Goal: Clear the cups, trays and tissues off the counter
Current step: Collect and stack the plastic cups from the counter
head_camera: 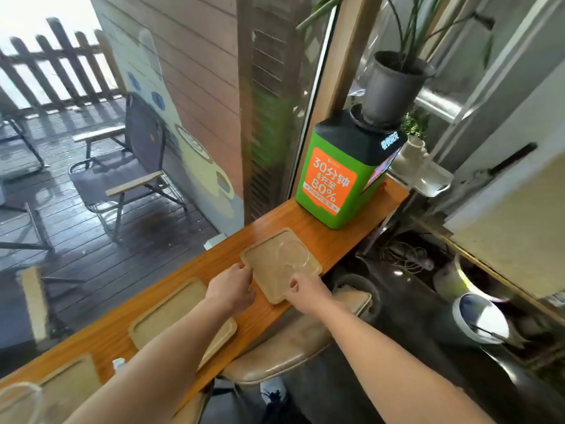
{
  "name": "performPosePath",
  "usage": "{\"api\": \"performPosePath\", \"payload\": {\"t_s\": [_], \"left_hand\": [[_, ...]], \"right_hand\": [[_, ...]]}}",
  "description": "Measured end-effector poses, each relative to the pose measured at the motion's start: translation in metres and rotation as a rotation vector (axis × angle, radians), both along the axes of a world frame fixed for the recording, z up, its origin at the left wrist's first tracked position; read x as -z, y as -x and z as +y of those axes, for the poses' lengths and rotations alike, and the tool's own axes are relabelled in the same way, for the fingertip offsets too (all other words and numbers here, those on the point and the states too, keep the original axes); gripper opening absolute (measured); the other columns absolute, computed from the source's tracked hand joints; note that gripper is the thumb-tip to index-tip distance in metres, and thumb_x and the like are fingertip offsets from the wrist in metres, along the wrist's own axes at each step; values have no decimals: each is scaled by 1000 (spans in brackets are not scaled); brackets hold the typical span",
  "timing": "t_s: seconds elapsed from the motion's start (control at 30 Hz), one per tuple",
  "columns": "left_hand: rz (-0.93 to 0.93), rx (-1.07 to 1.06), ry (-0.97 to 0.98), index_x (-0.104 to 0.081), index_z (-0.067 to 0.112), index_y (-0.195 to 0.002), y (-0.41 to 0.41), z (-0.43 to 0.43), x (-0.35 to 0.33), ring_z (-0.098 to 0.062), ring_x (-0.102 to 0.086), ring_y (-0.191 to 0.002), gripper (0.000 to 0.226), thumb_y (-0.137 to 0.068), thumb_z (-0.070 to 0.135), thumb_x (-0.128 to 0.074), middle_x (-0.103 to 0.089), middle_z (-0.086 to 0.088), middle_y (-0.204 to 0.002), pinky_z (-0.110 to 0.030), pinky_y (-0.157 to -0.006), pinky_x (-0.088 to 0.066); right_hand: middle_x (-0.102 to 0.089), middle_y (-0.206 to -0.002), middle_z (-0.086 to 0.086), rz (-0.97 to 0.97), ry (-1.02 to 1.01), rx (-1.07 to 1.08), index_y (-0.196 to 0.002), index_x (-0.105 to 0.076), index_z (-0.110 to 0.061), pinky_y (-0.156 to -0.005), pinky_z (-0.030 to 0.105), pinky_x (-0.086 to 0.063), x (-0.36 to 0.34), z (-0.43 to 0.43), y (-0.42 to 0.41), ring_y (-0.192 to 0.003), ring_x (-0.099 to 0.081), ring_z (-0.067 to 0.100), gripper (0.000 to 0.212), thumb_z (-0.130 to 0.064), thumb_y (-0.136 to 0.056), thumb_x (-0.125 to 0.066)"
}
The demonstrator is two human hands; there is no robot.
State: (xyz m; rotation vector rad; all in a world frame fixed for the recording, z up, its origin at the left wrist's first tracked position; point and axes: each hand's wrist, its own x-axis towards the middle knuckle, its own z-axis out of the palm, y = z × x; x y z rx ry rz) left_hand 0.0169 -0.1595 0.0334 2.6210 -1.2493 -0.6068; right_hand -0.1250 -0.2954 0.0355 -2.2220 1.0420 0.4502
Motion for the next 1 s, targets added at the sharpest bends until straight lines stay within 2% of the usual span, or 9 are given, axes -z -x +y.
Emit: {"api": "performPosePath", "payload": {"t_s": [0.13, 0.23, 0.33, 0.43, 0.53, 0.73, 0.83, 0.9, 1.0], "left_hand": [[35, 81, 9, -61, 26, -97, 16, -46, 17, -14, -59, -79, 10, -89, 32, -62, -58, 5, -94, -32, -66, -57], [62, 111, -17, -60, 27, -93, 23, -69, 32, -11, -57, -74, 10, -89, 36, -63, -57, 6, -91, -27, -58, -52], [100, 95, -40, -62, 27, -95, 26, -82, 50, -11, -59, -75, 12, -89, 38, -62, -59, 7, -90, -30, -65, -58], [139, 42, -47, -64, 27, -95, 23, -83, 66, -11, -61, -77, 13, -90, 38, -62, -61, 6, -90, -32, -69, -60], [179, -46, -29, -63, 28, -95, 16, -80, 80, -11, -61, -77, 13, -88, 39, -62, -62, 7, -90, -32, -68, -60], [353, -256, 36, -54, 26, -115, 5, -83, 103, -17, -58, -101, 39, -80, 31, -72, -60, 4, -111, -35, -83, -54], [388, -328, 92, -52, 23, -124, 7, -92, 108, -20, -58, -109, 52, -77, 24, -73, -58, 1, -124, -39, -87, -55], [430, -342, 130, -49, 20, -133, 11, -99, 109, -23, -61, -108, 61, -77, 20, -74, -56, 0, -130, -42, -90, -56], [492, -362, 229, -50, 21, -134, 17, -105, 107, -21, -65, -97, 59, -79, 18, -73, -62, -1, -122, -43, -84, -59]], "right_hand": [[-59, -104, 0, 33, 30, 43, -108, -61, -19, -72, 33, -47, 13, -37, 22, -90, -55, 20, 26, -37, -91, -59], [-63, -111, 2, 47, 18, 41, -110, -60, -21, -74, 34, -49, 22, -59, 25, -91, -58, 20, 26, -38, -89, -58], [-63, -114, 3, 73, 1, 42, -118, -59, -20, -82, 36, -54, 34, -78, 24, -96, -61, 22, 34, -39, -89, -60], [-59, -110, 1, 91, -13, 22, -119, -56, -21, -81, 36, -55, 45, -94, 19, -95, -60, 21, 35, -39, -90, -63], [-60, -115, 3, 92, -34, 3, -122, -52, -20, -83, 39, -55, 58, -106, 11, -99, -60, 22, 39, -37, -90, -66], [-52, -130, 4, -4, -130, 27, -136, -38, -19, -88, 36, -50, 84, -117, -10, -112, -55, 23, 66, -28, -82, -75], [-45, -144, 4, -59, -170, 16, -149, -27, -22, -102, 37, -46, 91, -118, -17, -130, -47, 25, 89, -27, -78, -80], [-44, -148, 2, -114, -204, 25, -151, -24, -27, -101, 32, -43, 93, -117, -20, -131, -45, 21, 94, -27, -77, -83], [-45, -147, 0, -161, -245, 45, -148, -29, -28, -92, 27, -38, 93, -113, -23, -124, -45, 15, 88, -32, -78, -83]]}}
